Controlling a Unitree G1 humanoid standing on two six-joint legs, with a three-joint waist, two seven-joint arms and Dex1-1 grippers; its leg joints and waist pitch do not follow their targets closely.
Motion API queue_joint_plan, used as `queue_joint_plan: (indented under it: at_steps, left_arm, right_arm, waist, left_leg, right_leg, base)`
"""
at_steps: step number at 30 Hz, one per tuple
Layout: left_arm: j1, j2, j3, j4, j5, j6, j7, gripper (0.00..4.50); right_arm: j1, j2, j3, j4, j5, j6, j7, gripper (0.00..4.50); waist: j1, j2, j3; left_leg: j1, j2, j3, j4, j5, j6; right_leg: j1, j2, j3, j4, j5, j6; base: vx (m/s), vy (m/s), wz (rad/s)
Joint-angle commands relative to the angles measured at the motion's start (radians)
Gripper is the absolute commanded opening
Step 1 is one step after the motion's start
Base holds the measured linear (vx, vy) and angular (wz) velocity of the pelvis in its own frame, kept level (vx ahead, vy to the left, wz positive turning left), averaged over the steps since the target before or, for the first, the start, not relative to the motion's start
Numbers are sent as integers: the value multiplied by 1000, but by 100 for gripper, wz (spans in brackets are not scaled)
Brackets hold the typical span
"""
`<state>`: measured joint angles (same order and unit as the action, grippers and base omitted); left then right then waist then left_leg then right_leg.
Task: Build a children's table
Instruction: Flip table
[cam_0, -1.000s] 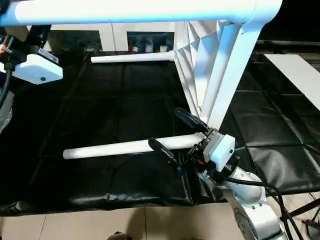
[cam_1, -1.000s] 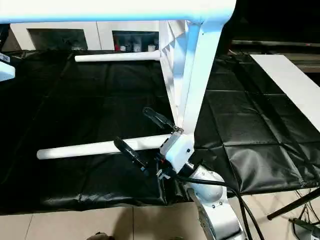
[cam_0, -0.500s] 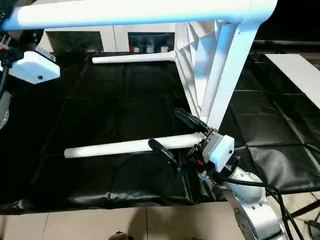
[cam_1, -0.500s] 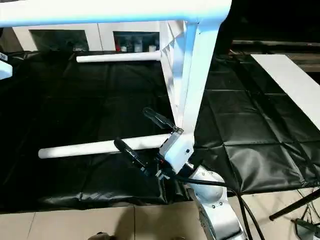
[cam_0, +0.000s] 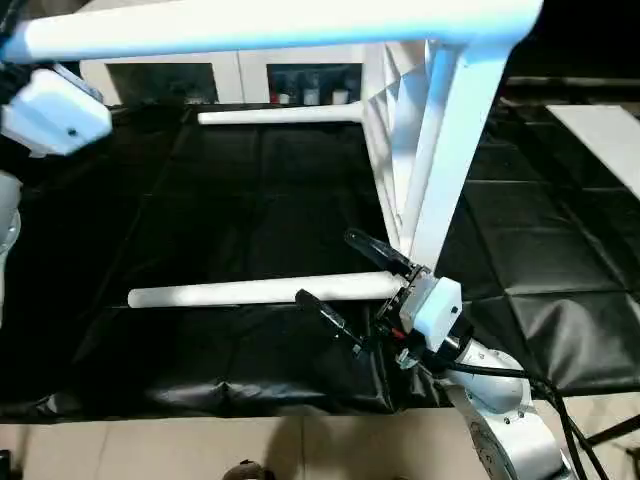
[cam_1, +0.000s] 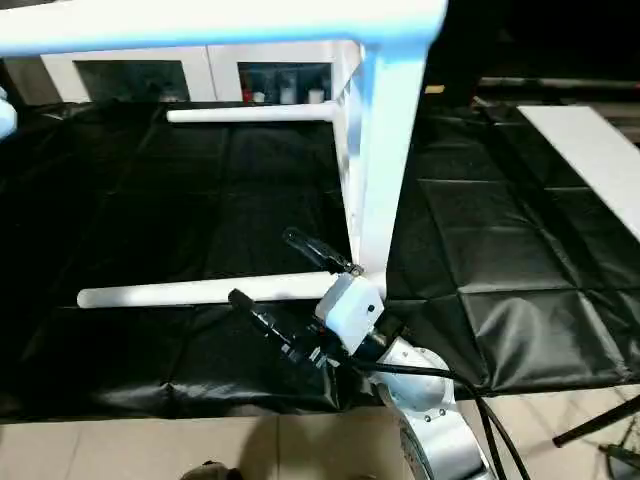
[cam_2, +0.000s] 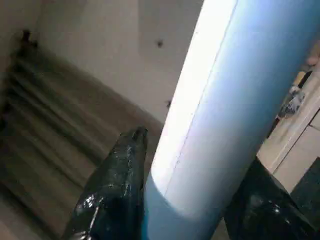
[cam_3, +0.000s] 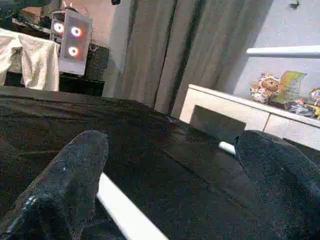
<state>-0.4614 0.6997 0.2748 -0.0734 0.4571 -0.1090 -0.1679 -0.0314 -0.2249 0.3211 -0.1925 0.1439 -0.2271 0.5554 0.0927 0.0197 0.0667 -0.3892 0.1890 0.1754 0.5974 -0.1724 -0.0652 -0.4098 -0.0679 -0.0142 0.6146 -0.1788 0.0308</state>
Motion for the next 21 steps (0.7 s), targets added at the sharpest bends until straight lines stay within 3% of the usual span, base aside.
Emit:
queue_joint_plan:
  at_steps: [1, 8, 13, 16, 21]
  left_arm:
    - [-35, -59, 71, -5, -182, 79, 34, 185]
    - [-83, -118, 122, -66, -240, 229, 18, 186]
    - [-95, -150, 148, -96, -246, 317, 20, 186]
    - [-98, -151, 155, -106, -240, 351, 13, 186]
    - [-93, -130, 149, -113, -232, 361, -16, 186]
  right_arm:
    - [2, -5, -5, 3, -10, 7, 10, 450]
    - [2, -15, -4, 8, -8, 11, 18, 450]
    - [4, -29, 0, 5, -7, 15, 27, 450]
    - [-1, -41, -7, 6, -2, 16, 36, 450]
    - [-18, -58, -22, 1, 10, 29, 51, 450]
  waist:
    - [-2, -1, -59]
    - [1, 1, -67]
    - [-7, 0, -61]
    - [-11, -4, -61]
    - [-14, -2, -62]
  left_leg:
    - [23, 30, -19, -84, -356, -10]
    - [12, 28, -15, -71, -235, 24]
    - [10, 29, -16, -76, -282, 17]
    - [8, 26, -16, -75, -281, 22]
    - [8, 27, -16, -73, -262, 30]
  right_leg:
    - [18, -49, 31, -73, -261, -158]
    - [23, -45, 24, -57, -106, -188]
    - [26, -47, 23, -65, -173, -181]
    - [26, -48, 24, -68, -196, -173]
    - [25, -46, 23, -68, -186, -178]
  base:
    - [0, 0, 0]
    - [0, 0, 0]
    - [0, 0, 0]
    - [0, 0, 0]
    - [0, 0, 0]
